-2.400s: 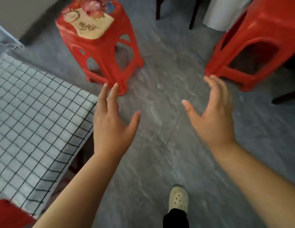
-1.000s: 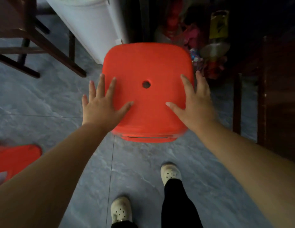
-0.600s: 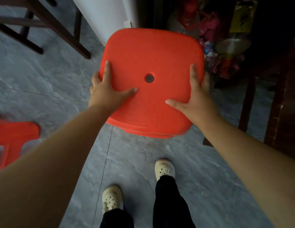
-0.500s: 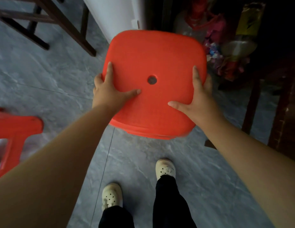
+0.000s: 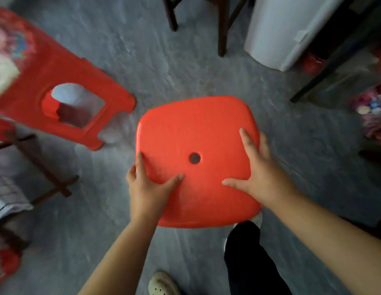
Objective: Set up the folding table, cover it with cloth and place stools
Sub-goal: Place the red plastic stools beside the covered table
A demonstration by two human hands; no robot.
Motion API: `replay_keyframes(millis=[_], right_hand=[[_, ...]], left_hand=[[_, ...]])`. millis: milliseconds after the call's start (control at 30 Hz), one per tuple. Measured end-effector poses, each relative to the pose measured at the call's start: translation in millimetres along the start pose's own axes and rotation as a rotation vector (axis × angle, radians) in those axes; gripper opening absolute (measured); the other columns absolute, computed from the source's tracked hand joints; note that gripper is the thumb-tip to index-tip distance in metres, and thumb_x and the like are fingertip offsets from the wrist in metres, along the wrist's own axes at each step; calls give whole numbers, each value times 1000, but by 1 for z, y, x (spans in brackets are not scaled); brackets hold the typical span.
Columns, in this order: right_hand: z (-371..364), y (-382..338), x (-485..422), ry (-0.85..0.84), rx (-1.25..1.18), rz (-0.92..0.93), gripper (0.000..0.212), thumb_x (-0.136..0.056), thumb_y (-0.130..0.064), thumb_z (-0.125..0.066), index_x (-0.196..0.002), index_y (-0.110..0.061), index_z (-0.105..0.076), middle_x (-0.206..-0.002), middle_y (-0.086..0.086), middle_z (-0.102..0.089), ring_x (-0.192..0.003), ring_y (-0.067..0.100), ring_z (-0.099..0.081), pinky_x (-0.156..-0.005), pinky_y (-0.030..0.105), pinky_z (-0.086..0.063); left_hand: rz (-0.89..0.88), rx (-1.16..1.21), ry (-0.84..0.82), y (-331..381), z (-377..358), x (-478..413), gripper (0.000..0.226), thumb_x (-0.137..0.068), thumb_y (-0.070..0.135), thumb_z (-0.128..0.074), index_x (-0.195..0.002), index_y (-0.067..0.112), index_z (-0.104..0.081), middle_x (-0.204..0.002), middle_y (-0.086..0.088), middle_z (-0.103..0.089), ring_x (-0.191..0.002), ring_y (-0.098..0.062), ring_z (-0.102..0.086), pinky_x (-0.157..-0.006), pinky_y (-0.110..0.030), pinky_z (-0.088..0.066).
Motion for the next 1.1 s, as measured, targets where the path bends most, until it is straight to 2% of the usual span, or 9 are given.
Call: replay_keyframes(millis=[167, 467, 733, 933, 1100], right_hand=[[-99, -96, 41, -156, 122, 69, 123, -62, -47, -82, -147, -44, 7, -159, 9, 11, -144, 28, -23, -110, 38, -30], [-295, -250, 141, -392, 253, 314, 123, -61, -48, -82, -148, -42, 4, -159, 11, 11, -145, 27, -17, -112, 36, -25], [-446, -361, 204, -515, 338, 499, 118, -63, -47, -81, -149, -41, -1, -160, 11, 9, -141, 27, -30, -108, 30, -30], [-526, -387, 224, -509, 389, 511, 115, -67, -40, -81, -150, -36, -2, -159, 17, 7, -138, 33, -33, -108, 33, -32], [-542, -366, 231, -416, 430, 504, 114, -68, -46, -78, -148, -44, 2, -160, 9, 11, -139, 36, -31, -103, 43, -38]], left_hand=[[146, 93, 82, -128, 89, 29, 112, -60, 43, -84, -149, 30, -18, -145, -7, -25, -130, -23, -39, -106, -31, -31], [396, 208, 300, -355, 246, 117, 116, -59, 47, -83, -150, 29, -13, -148, -6, -22, -134, -23, -34, -109, -34, -27], [538, 248, 462, -521, 348, 154, 115, -58, 43, -85, -149, 20, -20, -144, -13, -29, -133, -23, -34, -110, -28, -24], [544, 263, 445, -606, 371, 142, 120, -57, 45, -85, -151, 22, -15, -143, -12, -27, -134, -20, -31, -110, -25, -21], [518, 233, 445, -625, 350, 141, 124, -55, 57, -80, -151, 31, -6, -141, -10, -24, -134, -25, -30, -114, -35, -24]])
Point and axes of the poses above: each hand's wrist, its own x-axis away from the middle knuckle, its own z-axis out of the back of the hand, y = z × x, the point moved 1 cm from there along -x, towards the middle knuckle
